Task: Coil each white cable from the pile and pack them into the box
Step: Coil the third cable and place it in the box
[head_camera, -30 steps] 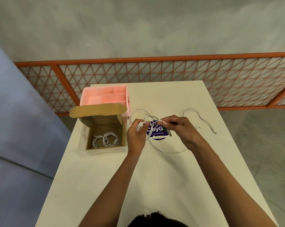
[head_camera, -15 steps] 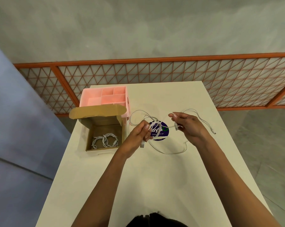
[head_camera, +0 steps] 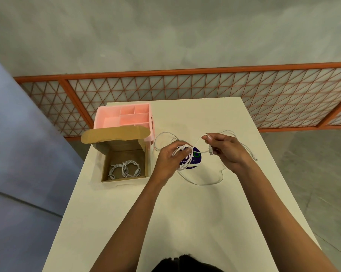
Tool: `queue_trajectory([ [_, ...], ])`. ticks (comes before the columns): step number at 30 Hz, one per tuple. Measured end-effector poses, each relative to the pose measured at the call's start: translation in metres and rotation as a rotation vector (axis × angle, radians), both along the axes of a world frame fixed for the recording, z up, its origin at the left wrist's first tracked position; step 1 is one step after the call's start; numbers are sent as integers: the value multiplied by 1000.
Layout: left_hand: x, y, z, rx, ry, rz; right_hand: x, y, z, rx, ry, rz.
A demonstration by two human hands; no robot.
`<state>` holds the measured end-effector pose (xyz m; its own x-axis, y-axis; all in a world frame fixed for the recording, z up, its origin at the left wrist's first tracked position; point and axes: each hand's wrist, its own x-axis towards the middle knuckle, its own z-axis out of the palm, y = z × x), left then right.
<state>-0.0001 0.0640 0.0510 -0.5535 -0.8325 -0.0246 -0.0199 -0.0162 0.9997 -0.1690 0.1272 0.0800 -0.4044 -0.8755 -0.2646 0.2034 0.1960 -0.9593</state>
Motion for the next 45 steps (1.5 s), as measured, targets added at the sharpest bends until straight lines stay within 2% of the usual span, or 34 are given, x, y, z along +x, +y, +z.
queue_trajectory([
  [11,-9,10,10,100,69,24,28,1,-23,-21,-381,-96],
  [16,-4,6,6,131,80,84,36,-1,-27,101,-317,-20],
  [21,-2,3,0,137,65,70,39,0,-22,128,-307,-13],
  [27,-7,4,-2,111,58,96,42,5,-14,115,-52,94],
  [32,-9,3,0,109,47,171,42,5,-10,120,-9,185],
  [37,-6,0,-4,94,31,194,40,4,-7,95,110,158],
  [39,-4,-1,-7,83,9,220,39,3,-4,89,267,143],
  [43,-3,-4,-14,71,-34,268,41,1,7,93,708,175],
  [45,-3,-5,-18,49,-66,277,40,0,10,111,802,207],
])
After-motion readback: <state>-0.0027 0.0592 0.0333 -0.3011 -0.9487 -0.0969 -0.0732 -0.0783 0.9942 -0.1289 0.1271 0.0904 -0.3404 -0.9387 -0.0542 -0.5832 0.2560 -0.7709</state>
